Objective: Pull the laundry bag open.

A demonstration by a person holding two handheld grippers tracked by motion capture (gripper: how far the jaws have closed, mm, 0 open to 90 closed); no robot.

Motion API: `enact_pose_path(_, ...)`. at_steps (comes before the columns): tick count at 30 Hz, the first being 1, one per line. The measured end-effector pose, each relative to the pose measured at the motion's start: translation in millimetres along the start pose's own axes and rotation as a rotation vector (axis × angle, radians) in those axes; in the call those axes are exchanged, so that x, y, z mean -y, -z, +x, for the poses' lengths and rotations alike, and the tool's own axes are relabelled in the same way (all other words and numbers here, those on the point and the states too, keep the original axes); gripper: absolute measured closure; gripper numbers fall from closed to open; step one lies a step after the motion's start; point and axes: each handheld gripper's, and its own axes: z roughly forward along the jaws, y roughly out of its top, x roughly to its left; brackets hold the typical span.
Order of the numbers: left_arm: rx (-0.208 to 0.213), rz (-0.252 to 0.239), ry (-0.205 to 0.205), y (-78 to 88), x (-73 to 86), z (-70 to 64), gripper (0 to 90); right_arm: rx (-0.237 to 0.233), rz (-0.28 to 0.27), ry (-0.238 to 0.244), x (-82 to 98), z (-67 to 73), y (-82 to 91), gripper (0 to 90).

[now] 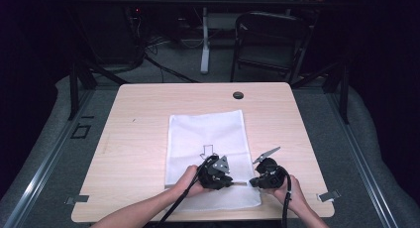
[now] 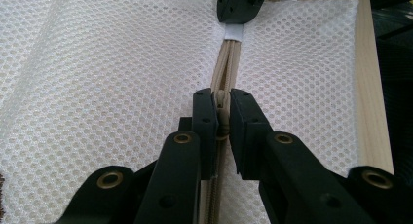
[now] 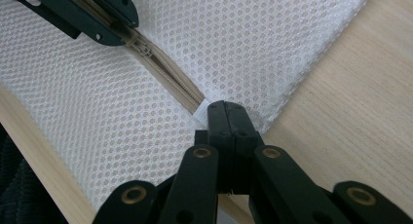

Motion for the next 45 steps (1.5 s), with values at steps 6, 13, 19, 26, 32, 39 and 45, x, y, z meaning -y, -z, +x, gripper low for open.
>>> enact_pose_path(6, 0.0, 0.005, -0.005, 1.5, 1.0, 0.6, 82.0, -0.001, 0.0, -0.001, 0.1, -0.1, 0.1, 90.0)
enact_pose_path(13, 0.0, 0.01, -0.003, 3.9, 3.6, 0.6, 82.0, -0.008, -0.008, -0.019, -0.3, 1.8, -0.5, 90.0)
enact_pose_path(19, 0.001, 0.015, -0.004, 7.1, 6.9, 1.6, 82.0, 0.0, 0.0, -0.001, -0.1, 0.0, -0.1, 90.0)
enact_pose_path(26, -0.001, 0.02, -0.001, 11.9, 11.4, 2.6, 82.0, 0.002, 0.0, -0.002, -0.1, 0.3, -0.1, 90.0)
enact_pose_path(32, -0.004, 0.016, -0.003, 12.7, 11.8, 2.4, 82.0, -0.005, -0.009, -0.011, -0.2, 1.3, -0.6, 90.0)
enact_pose_path(39, -0.007, 0.028, 0.007, 18.7, 18.1, 3.3, 82.0, 0.0, -0.005, -0.007, -0.4, 1.3, -0.4, 90.0)
enact_pose_path(45, -0.015, 0.029, 0.017, 22.1, 22.3, 3.7, 82.0, -0.004, -0.007, -0.009, -0.3, 1.4, -0.4, 90.0)
